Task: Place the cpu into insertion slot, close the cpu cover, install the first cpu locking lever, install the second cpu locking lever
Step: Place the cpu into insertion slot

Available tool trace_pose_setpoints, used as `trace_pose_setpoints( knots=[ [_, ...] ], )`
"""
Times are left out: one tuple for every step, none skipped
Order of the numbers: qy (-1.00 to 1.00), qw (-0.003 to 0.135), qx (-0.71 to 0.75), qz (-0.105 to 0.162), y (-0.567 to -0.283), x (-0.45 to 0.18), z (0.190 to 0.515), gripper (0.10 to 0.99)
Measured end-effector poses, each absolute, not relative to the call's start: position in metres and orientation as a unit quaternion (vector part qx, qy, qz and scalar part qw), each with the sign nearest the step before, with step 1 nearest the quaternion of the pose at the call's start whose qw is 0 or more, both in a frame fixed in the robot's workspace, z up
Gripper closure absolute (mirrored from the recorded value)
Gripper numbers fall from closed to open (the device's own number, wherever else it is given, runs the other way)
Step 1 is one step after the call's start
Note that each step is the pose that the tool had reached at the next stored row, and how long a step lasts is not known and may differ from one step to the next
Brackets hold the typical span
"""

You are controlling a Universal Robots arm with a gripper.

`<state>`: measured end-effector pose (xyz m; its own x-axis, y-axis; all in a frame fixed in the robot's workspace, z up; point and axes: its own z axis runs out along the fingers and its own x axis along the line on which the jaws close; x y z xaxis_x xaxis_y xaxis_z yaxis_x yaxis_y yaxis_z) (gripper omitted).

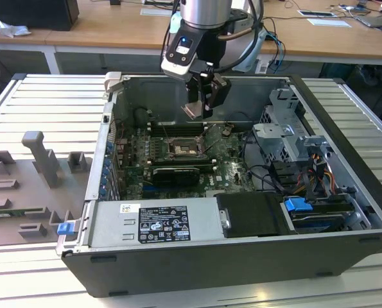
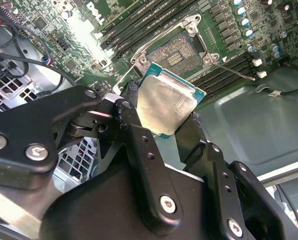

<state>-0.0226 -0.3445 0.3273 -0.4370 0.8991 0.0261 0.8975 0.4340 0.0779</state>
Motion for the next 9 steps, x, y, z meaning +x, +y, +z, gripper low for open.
trace_pose_setpoints(
  knots=[
    [0.846,0.01,0.532,0.04,-0.3445,-0.0226,0.3267,0.545],
    [0.844,0.01,0.535,0.04,-0.3445,-0.0226,0.3261,0.545],
    [0.842,0.01,0.538,0.04,-0.3445,-0.0226,0.3258,0.545],
    [0.84,0.01,0.542,0.039,-0.3445,-0.0226,0.3254,0.545],
    [0.836,0.011,0.547,0.039,-0.3445,-0.0226,0.3249,0.545],
    [0.835,0.011,0.549,0.039,-0.3445,-0.0226,0.3248,0.545],
    [0.834,0.011,0.55,0.039,-0.3445,-0.0226,0.3246,0.545],
    [0.834,0.011,0.551,0.039,-0.3445,-0.0226,0.3245,0.545],
    [0.833,0.011,0.551,0.039,-0.3445,-0.0226,0.3244,0.545]
  ],
)
